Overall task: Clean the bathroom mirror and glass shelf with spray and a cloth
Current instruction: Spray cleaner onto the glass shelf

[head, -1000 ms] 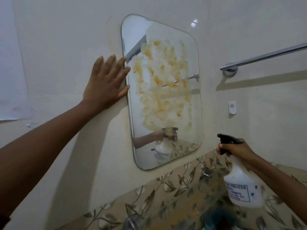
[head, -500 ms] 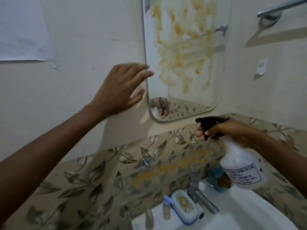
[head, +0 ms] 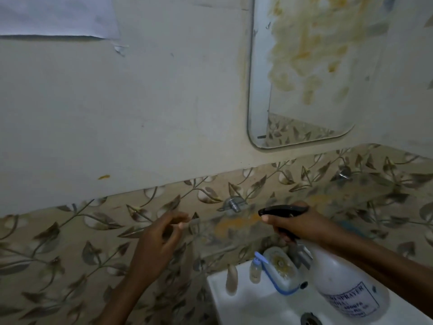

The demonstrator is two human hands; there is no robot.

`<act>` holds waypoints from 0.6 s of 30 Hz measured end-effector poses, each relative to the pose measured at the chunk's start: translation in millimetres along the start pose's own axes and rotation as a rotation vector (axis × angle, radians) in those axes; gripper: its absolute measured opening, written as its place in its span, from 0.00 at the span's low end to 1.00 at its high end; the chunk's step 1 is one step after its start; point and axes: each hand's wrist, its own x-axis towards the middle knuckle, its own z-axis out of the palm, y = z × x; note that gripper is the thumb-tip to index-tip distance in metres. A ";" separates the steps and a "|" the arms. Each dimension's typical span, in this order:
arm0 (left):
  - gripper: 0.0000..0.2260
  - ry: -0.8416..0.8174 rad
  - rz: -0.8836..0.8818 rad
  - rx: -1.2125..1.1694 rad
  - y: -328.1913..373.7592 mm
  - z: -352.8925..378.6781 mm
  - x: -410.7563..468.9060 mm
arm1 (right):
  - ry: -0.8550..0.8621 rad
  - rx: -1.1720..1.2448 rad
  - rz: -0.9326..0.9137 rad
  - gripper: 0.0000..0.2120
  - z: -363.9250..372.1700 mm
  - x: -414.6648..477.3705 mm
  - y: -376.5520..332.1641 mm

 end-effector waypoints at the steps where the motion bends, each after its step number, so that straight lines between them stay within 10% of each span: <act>1: 0.07 0.005 -0.008 -0.002 -2.6 2.7 -0.5 | -0.023 0.014 0.003 0.07 0.6 -1.1 1.0; 6: 0.11 -0.010 -0.028 -0.038 -10.7 17.1 3.5 | -0.208 0.049 -0.008 0.06 -1.7 -9.8 -0.1; 16: 0.15 -0.055 0.042 -0.084 -0.1 44.7 15.0 | -0.017 0.086 0.025 0.21 -7.7 -8.3 38.9; 18: 0.16 -0.055 0.047 -0.106 5.5 48.6 18.5 | 0.040 0.037 0.025 0.11 -17.6 -7.9 43.6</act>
